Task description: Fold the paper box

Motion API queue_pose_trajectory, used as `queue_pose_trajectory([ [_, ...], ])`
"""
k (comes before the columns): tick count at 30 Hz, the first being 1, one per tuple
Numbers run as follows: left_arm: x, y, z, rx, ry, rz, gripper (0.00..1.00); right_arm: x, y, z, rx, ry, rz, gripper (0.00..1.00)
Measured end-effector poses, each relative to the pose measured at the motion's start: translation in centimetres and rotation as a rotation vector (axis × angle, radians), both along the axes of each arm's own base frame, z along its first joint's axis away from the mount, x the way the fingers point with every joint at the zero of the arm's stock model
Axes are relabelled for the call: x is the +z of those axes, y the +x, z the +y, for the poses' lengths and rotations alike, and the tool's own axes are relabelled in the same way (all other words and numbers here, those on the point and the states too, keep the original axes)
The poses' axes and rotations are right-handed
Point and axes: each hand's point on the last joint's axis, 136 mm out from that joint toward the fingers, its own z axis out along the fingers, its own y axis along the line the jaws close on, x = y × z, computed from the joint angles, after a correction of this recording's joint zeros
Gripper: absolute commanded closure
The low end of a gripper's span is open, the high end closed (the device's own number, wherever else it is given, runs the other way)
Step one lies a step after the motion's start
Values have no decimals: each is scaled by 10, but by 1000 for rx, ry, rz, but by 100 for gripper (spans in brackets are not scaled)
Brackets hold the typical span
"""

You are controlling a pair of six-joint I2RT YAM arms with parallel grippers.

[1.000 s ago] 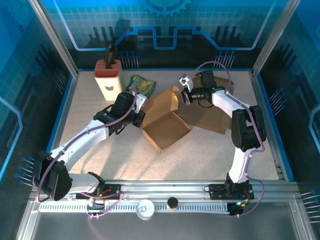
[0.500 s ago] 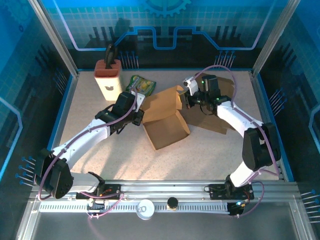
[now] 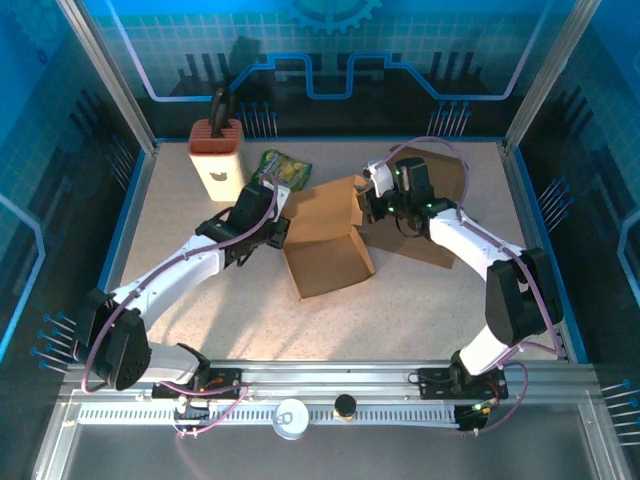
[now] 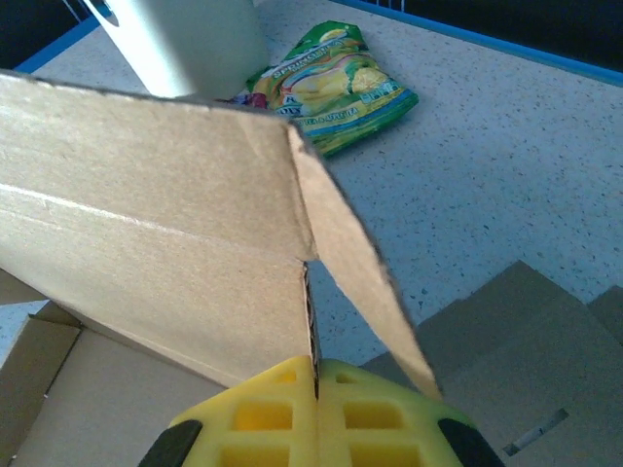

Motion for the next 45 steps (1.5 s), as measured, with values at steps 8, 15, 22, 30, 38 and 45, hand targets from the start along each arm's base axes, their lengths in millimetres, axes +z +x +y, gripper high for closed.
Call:
queue_pose_trajectory([
  [8,-7,18,8,152,-16,23,100,-7,-17,3,-183,-5,0,100],
  [15,-8,33,15,274,-44,-7,100,1,-23,13,-334,43,-111,100],
  [22,-4,37,17,288,-121,-138,100,15,-27,19,-404,153,-283,100],
  [30,-29,4,21,207,-234,-275,100,-2,-38,30,-384,269,-400,100],
  [38,-33,-2,18,184,-288,-344,100,-11,-48,28,-393,347,-476,100],
  [45,-31,-5,14,247,-337,-321,100,-2,-52,27,-396,385,-505,100],
])
